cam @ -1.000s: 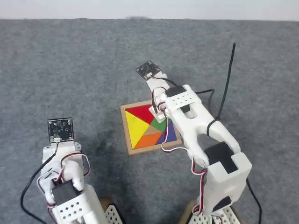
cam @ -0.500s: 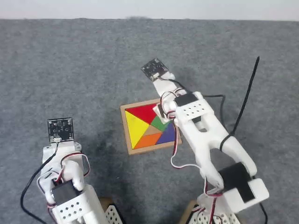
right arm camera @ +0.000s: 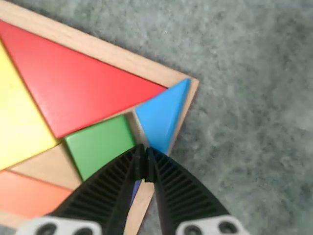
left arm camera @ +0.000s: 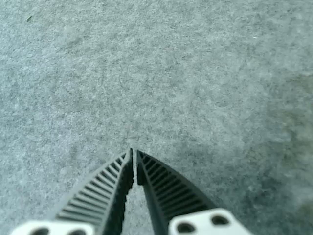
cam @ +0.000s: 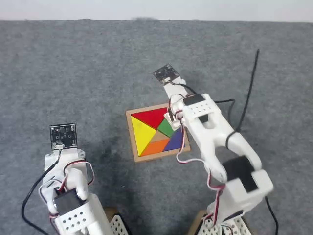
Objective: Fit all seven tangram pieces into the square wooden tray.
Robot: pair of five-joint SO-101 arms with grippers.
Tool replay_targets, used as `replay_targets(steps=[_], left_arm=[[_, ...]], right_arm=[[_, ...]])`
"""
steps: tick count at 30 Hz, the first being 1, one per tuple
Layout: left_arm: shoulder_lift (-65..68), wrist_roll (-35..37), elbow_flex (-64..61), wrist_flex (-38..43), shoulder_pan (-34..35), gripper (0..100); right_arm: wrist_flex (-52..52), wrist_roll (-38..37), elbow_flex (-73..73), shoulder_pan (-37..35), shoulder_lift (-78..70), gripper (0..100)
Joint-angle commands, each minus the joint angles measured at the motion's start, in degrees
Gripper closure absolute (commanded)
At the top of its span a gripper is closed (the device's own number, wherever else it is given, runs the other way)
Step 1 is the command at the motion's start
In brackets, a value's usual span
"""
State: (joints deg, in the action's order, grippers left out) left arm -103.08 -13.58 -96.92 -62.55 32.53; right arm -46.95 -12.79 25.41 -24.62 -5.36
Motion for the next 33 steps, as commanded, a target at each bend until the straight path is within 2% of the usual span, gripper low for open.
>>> replay_targets(steps=[1, 7, 15, 20, 29, 33], left_arm=[[-0.9, -0.6, 0.5, -0.2, 0.0, 98], [-0.9, -0.6, 0.5, -0.2, 0.0, 98], [-0.9, -0.6, 0.5, -0.2, 0.0, 98], [-0.9, -0.6, 0.5, -0.2, 0.0, 98], [-0.9, -0.6, 0.5, -0.2, 0.0, 98], [-0.9, -0.6, 0.5, -0.2, 0.0, 98]], right_arm=[[2.8, 0.9, 2.2, 0.3, 10.2, 99.1], [4.1, 0.8, 4.2, 0.1, 12.7, 99.1], [5.5, 0.6, -4.3, -0.1, -1.5, 99.1], [2.5, 0.5, -7.4, 0.1, -7.3, 99.1], [2.2, 0.5, -7.5, -1.0, -7.1, 99.1], [2.2, 1.1, -6.2, 0.1, 0.7, 99.1]])
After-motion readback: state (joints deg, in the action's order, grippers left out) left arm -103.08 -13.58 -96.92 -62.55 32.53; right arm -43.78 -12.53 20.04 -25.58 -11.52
